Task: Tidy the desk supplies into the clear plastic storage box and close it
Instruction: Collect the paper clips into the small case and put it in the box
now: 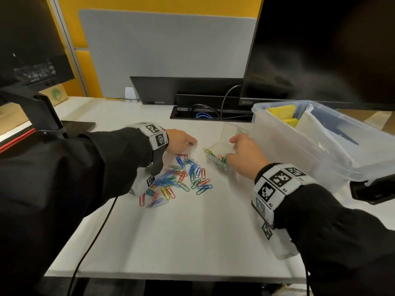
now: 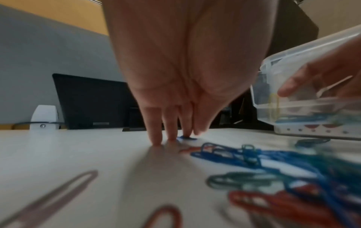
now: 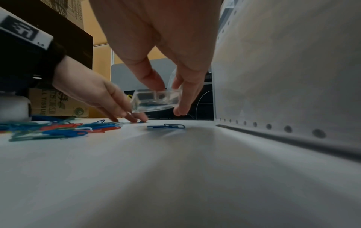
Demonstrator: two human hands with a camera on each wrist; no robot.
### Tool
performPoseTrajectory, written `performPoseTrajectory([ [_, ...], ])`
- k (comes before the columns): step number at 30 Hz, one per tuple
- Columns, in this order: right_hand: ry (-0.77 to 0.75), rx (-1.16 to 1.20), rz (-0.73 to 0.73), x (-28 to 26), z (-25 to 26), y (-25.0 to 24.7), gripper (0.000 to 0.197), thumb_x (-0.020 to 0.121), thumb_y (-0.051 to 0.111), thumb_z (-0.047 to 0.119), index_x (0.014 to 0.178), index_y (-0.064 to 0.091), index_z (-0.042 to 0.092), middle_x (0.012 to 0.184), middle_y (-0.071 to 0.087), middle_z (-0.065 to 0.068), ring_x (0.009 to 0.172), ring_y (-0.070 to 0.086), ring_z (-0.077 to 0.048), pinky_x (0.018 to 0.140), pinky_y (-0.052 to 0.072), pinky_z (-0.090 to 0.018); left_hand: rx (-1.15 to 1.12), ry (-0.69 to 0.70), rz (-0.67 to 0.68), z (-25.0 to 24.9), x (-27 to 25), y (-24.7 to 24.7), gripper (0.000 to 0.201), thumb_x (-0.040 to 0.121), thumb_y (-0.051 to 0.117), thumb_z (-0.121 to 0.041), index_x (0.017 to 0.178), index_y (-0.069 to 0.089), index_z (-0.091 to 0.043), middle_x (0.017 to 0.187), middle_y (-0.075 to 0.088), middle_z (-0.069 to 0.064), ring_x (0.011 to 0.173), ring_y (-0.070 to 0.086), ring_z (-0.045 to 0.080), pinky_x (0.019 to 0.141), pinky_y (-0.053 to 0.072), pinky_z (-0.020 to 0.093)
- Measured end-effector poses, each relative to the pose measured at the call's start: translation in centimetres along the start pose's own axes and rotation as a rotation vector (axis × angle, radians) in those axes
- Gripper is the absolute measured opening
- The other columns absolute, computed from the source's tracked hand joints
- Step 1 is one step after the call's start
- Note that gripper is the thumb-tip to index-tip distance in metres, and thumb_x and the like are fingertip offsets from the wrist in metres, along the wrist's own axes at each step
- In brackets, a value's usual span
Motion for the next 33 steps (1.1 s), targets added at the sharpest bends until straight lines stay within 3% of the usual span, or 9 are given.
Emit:
performPoseTrajectory([
  [6, 0.006, 0.038, -0.030, 0.3, -0.1, -0.2, 0.053, 0.084, 0.058, 0.007, 0.132, 0.036, 0.007, 0.138, 0.039, -0.016, 0.124, 0.044, -0.029, 0.099, 0.039, -0.031, 0.047, 0.136, 0.151, -0.2, -4.0, 0.9, 0.040, 0.098, 0.041, -0.018, 0.136, 0.048, -0.028, 0.140, 0.050, -0.006, 0.128, 0.045, 0.014, 0.111, 0.028, 0.029],
  [10, 0.017, 0.028, -0.085, 0.2, 0.0, -1.0, 0.052, 0.085, 0.056, 0.007, 0.133, 0.035, 0.006, 0.138, 0.039, -0.016, 0.124, 0.044, -0.029, 0.098, 0.038, -0.031, -0.083, 0.309, 0.016, -3.9, -6.4, 0.0, 0.035, 0.089, 0.057, -0.035, 0.124, 0.059, -0.035, 0.128, 0.059, -0.012, 0.116, 0.053, 0.005, 0.102, 0.039, 0.024],
  [14, 0.027, 0.028, -0.152, -0.2, -0.3, -2.0, 0.049, 0.085, 0.054, 0.005, 0.131, 0.037, 0.006, 0.138, 0.040, -0.015, 0.122, 0.045, -0.028, 0.091, 0.038, -0.029, -0.039, 0.476, 0.060, -8.2, -7.0, 2.7, 0.049, 0.078, 0.068, -0.046, 0.125, 0.056, -0.038, 0.142, 0.042, -0.011, 0.130, 0.038, 0.005, 0.105, 0.023, 0.015],
  [16, 0.028, 0.034, -0.137, -0.5, -0.4, -1.9, 0.048, 0.086, 0.053, 0.005, 0.131, 0.037, 0.006, 0.138, 0.040, -0.015, 0.123, 0.044, -0.028, 0.089, 0.037, -0.027, -0.033, 0.474, 0.071, -7.9, -7.1, 3.5, 0.052, 0.077, 0.070, -0.044, 0.125, 0.055, -0.036, 0.143, 0.040, -0.010, 0.131, 0.037, 0.006, 0.104, 0.022, 0.014],
  [20, 0.041, 0.090, -0.164, -1.0, -0.6, -2.5, 0.050, 0.087, 0.053, 0.004, 0.133, 0.035, 0.006, 0.141, 0.037, -0.016, 0.125, 0.042, -0.029, 0.096, 0.037, -0.031, -0.050, 0.375, 0.014, -3.9, -8.0, 2.5, 0.037, 0.079, 0.070, -0.038, 0.115, 0.062, -0.033, 0.123, 0.055, -0.011, 0.111, 0.052, 0.006, 0.104, 0.040, 0.025],
  [24, 0.071, 0.115, -0.197, -1.4, -0.6, -3.1, 0.052, 0.088, 0.053, 0.002, 0.135, 0.032, 0.005, 0.142, 0.032, -0.016, 0.126, 0.040, -0.028, 0.098, 0.035, -0.029, -0.131, 0.267, -0.010, -0.9, -9.7, 0.7, 0.034, 0.076, 0.073, -0.037, 0.108, 0.064, -0.038, 0.115, 0.058, -0.020, 0.105, 0.054, 0.004, 0.091, 0.040, 0.015],
  [28, 0.093, 0.089, -0.184, -1.5, -0.7, -3.0, 0.053, 0.087, 0.052, 0.001, 0.135, 0.030, 0.003, 0.143, 0.030, -0.019, 0.129, 0.036, -0.030, 0.102, 0.033, -0.030, -0.274, 0.198, 0.188, 0.9, -11.9, 2.5, 0.016, 0.069, 0.081, -0.024, 0.080, 0.074, -0.033, 0.089, 0.074, -0.006, 0.074, 0.061, 0.014, 0.069, 0.051, 0.025],
  [30, 0.092, 0.077, -0.176, -1.5, -0.7, -2.9, 0.054, 0.087, 0.053, 0.002, 0.136, 0.030, 0.003, 0.143, 0.030, -0.019, 0.131, 0.034, -0.030, 0.105, 0.032, -0.032, -0.313, 0.204, 0.251, 0.9, -12.5, 4.5, 0.016, 0.067, 0.082, -0.017, 0.074, 0.075, -0.030, 0.080, 0.075, 0.000, 0.068, 0.062, 0.008, 0.070, 0.052, 0.025],
  [33, 0.084, 0.076, -0.153, -1.5, -0.6, -2.7, 0.055, 0.087, 0.053, 0.003, 0.137, 0.029, 0.005, 0.143, 0.029, -0.018, 0.130, 0.035, -0.029, 0.104, 0.032, -0.032, -0.351, 0.219, 0.069, 0.6, -11.1, 4.1, 0.017, 0.069, 0.080, -0.017, 0.074, 0.073, -0.032, 0.084, 0.075, 0.003, 0.068, 0.063, 0.008, 0.073, 0.051, 0.021],
])
Point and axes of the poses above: each hand's wrist, its own x-axis towards the middle knuckle, its own y-axis out of the palm, z = x × y, the point moved 10 cm from there along x, towards the middle knuckle
